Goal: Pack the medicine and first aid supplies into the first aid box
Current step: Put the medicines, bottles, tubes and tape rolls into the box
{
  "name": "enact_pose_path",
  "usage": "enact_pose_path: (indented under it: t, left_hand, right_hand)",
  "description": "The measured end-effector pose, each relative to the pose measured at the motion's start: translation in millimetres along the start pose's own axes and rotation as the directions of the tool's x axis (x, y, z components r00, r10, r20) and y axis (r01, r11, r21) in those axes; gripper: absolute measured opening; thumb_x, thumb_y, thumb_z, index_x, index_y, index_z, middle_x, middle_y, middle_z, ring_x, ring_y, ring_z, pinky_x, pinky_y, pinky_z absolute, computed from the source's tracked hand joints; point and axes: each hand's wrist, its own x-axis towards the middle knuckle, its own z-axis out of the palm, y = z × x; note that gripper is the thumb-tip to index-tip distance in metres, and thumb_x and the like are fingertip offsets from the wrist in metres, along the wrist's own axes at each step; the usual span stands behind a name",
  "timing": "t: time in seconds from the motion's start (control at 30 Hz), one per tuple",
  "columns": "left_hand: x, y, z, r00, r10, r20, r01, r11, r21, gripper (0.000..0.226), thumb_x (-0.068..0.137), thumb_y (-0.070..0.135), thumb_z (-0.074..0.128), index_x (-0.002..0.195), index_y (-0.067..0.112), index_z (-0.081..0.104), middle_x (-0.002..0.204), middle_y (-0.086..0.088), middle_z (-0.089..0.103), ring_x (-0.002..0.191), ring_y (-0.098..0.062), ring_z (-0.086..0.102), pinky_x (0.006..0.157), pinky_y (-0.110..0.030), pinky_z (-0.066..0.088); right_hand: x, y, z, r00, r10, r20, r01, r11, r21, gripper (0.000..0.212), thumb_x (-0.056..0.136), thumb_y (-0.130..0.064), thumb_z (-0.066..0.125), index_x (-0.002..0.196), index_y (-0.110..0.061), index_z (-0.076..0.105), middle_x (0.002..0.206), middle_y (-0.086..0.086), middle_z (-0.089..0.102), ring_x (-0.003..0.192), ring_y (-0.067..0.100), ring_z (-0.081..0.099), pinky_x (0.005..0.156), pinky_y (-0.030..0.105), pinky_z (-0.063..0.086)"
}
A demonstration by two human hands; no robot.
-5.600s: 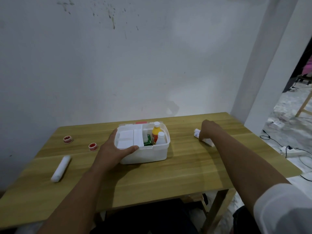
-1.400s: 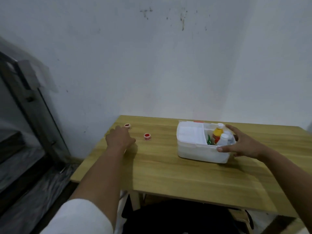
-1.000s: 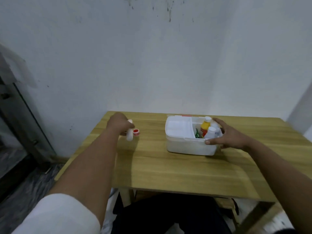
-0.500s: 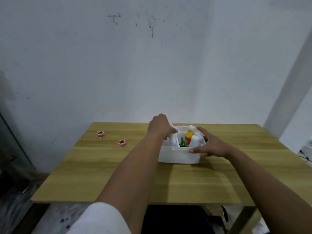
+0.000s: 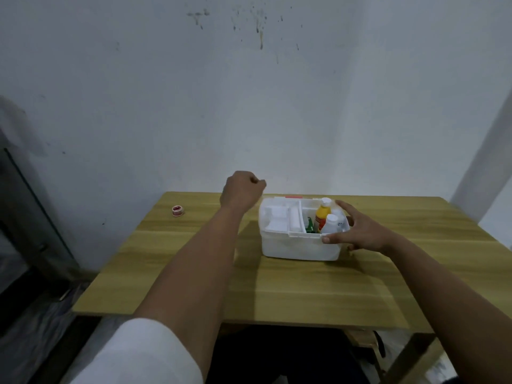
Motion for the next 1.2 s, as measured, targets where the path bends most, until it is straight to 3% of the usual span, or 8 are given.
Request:
enact_pose_path:
  t: [0.1, 0.23, 0.33, 0.63, 0.77, 0.9, 1.03, 1.2]
  left_hand:
    - [3, -44, -29, 0.991, -0.05, -0.124, 0.079, 0.968, 0.239, 0.026, 0.086, 0.032, 0.065, 0.108, 0.023, 0.075, 0.11, 0.002, 0.073, 0.102, -0.025, 0.068, 0.074, -0.031, 0.046]
    - [2, -122, -43, 0.974, -0.223, 0.043, 0.196, 0.919, 0.341, 0.064, 0.078, 0.051, 0.079, 0.134, 0.023, 0.065, 0.135, -0.002, 0.066, 0.123, -0.025, 0.061, 0.096, -0.036, 0.049]
    - [-5, -151, -36, 0.965, -0.196, 0.172, 0.128, 0.93, 0.344, 0.049, 0.081, 0.056, 0.075, 0.121, 0.029, 0.074, 0.117, 0.002, 0.075, 0.106, -0.02, 0.068, 0.092, -0.037, 0.054]
    - [16, -190, -48, 0.996, -0.084, -0.028, 0.088, 0.872, 0.481, 0.021, 0.091, 0.045, 0.067, 0.106, 0.032, 0.073, 0.114, -0.001, 0.07, 0.105, -0.027, 0.065, 0.075, -0.036, 0.048]
    - [33, -200, -55, 0.992, -0.115, -0.044, 0.122, 0.874, 0.47, 0.061, 0.085, 0.045, 0.072, 0.142, 0.029, 0.056, 0.145, -0.014, 0.048, 0.132, -0.04, 0.044, 0.099, -0.052, 0.047]
    - [53, -217, -60, 0.981, -0.149, 0.121, 0.06, 0.837, 0.543, 0.074, 0.095, 0.058, 0.053, 0.157, 0.022, 0.035, 0.17, -0.012, 0.016, 0.155, -0.035, 0.01, 0.122, -0.052, 0.016]
    - [58, -226, -57, 0.976, -0.169, 0.14, 0.086, 0.882, 0.463, 0.068, 0.098, 0.05, 0.059, 0.156, 0.019, 0.041, 0.165, -0.012, 0.031, 0.147, -0.036, 0.034, 0.114, -0.049, 0.034]
    - [49, -218, -54, 0.998, -0.037, 0.049, 0.014, 0.92, 0.391, 0.041, 0.09, 0.034, 0.076, 0.124, 0.012, 0.073, 0.133, -0.016, 0.065, 0.119, -0.038, 0.061, 0.089, -0.042, 0.048]
  right_hand:
    - [0, 0, 1, 1.0, -0.001, 0.01, 0.001, 1.0, -0.003, 0.12, 0.069, -0.038, 0.092, 0.16, -0.041, 0.015, 0.136, -0.01, 0.048, 0.099, 0.005, 0.057, 0.067, 0.027, 0.061]
    - [0, 1, 0, 1.0, 0.002, 0.01, -0.002, 1.0, 0.008, 0.127, 0.061, -0.048, 0.095, 0.16, -0.043, 0.015, 0.142, -0.007, 0.049, 0.113, 0.014, 0.058, 0.074, 0.036, 0.063]
    - [1, 3, 0, 1.0, 0.0, 0.011, 0.0, 1.0, 0.002, 0.134, 0.055, -0.055, 0.096, 0.16, -0.044, 0.013, 0.146, -0.007, 0.049, 0.117, 0.016, 0.058, 0.077, 0.041, 0.065]
    - [0, 1, 1, 1.0, 0.011, 0.012, -0.011, 1.0, 0.007, 0.126, 0.058, -0.052, 0.093, 0.157, -0.048, 0.016, 0.137, -0.014, 0.051, 0.108, 0.01, 0.059, 0.085, 0.051, 0.063]
    - [0, -1, 0, 1.0, 0.017, 0.007, -0.017, 1.0, -0.004, 0.125, 0.061, -0.049, 0.093, 0.159, -0.045, 0.016, 0.137, -0.015, 0.05, 0.109, 0.014, 0.06, 0.082, 0.047, 0.064]
    - [2, 0, 0, 1.0, 0.027, -0.002, -0.027, 1.0, -0.005, 0.13, 0.061, -0.049, 0.095, 0.161, -0.043, 0.013, 0.148, -0.009, 0.048, 0.113, 0.014, 0.059, 0.081, 0.046, 0.065]
    - [3, 3, -2, 1.0, 0.031, 0.0, -0.031, 1.0, -0.004, 0.132, 0.06, -0.049, 0.095, 0.161, -0.043, 0.01, 0.151, -0.008, 0.044, 0.118, 0.017, 0.055, 0.082, 0.042, 0.065]
    - [2, 4, -1, 0.999, 0.033, 0.001, -0.033, 0.999, -0.016, 0.131, 0.061, -0.048, 0.094, 0.161, -0.043, 0.01, 0.144, -0.011, 0.047, 0.108, 0.008, 0.057, 0.084, 0.048, 0.063]
